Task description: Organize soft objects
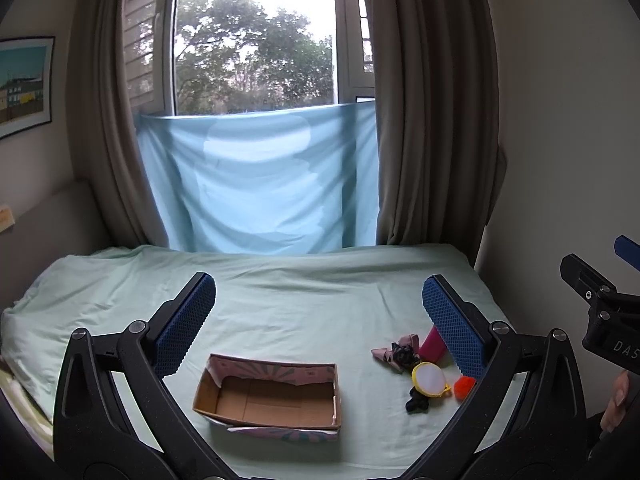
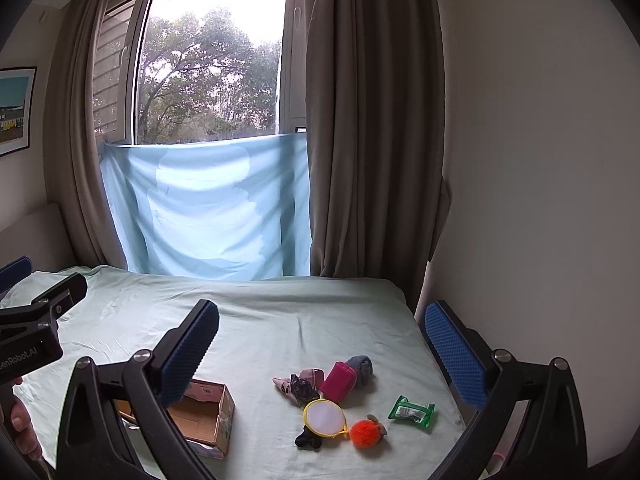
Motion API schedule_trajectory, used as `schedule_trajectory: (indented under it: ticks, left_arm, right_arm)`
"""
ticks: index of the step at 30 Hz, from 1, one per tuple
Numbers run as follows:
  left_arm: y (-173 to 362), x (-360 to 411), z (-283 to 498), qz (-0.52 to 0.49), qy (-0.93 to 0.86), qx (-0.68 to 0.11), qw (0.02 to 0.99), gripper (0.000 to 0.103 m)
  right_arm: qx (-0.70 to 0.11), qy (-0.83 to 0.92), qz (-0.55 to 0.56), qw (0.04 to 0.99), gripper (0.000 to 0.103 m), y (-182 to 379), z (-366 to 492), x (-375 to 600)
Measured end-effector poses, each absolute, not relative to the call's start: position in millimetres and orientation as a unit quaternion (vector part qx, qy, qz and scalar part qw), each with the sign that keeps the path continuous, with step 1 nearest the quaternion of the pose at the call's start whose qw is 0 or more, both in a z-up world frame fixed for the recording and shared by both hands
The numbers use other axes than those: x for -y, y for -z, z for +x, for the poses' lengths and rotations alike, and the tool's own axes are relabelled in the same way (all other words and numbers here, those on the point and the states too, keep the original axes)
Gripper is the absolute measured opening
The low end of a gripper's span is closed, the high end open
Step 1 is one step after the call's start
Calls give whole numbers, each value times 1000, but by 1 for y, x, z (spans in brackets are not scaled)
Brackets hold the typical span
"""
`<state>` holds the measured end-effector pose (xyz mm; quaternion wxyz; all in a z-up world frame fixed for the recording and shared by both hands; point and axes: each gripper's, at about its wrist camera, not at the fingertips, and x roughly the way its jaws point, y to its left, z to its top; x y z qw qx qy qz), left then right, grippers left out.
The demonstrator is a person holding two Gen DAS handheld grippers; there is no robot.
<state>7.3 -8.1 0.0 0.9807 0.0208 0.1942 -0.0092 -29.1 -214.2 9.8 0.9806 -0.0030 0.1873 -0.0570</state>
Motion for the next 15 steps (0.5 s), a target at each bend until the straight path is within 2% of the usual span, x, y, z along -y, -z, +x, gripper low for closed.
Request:
schedule_trajectory:
  ticks: [15]
  left_arm:
    - [-7, 10, 7, 23, 9, -192, 981, 103]
  right_arm:
    - [-182, 52, -3, 982, 103, -13, -31, 216]
